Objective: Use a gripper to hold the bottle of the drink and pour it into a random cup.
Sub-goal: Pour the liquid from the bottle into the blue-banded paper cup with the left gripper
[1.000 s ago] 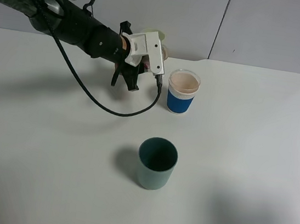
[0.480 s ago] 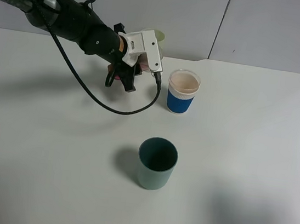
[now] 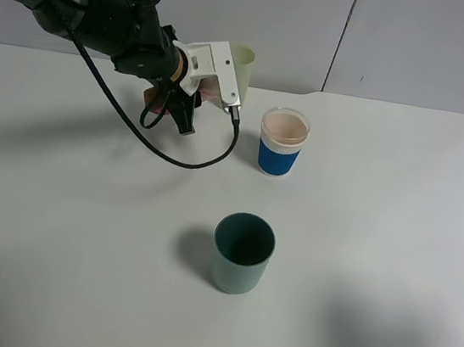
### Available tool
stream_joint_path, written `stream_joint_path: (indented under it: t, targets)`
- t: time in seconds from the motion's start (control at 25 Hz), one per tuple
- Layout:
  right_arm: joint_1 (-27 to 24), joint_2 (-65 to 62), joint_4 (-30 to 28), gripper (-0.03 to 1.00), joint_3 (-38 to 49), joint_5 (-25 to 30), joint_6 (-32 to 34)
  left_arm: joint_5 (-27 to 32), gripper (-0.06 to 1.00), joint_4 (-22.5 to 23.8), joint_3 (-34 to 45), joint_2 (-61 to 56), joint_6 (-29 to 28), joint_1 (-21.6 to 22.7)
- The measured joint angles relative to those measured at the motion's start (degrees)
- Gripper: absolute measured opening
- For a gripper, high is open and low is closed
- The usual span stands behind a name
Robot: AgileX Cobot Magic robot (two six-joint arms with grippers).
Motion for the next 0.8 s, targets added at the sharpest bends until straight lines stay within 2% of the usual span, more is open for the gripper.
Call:
stream_joint_path:
  t: [0.2,0.6,0.8]
  targets:
    - [0.0,0.0,0.0,1.00,0.0,0.0,0.0,2.2,0.35,5.2,-1.4,-0.7,-1.4,-3.3]
    - [0.0,0.0,0.0,1.00,0.0,0.0,0.0,7.5,0.34,9.5,-1.4,-0.8,-1.7,-6.5]
    - [0.0,0.0,0.0,1.00,0.0,0.0,0.0,8.3,0.34,10.0,-1.4,-0.8,-1.7,-7.9]
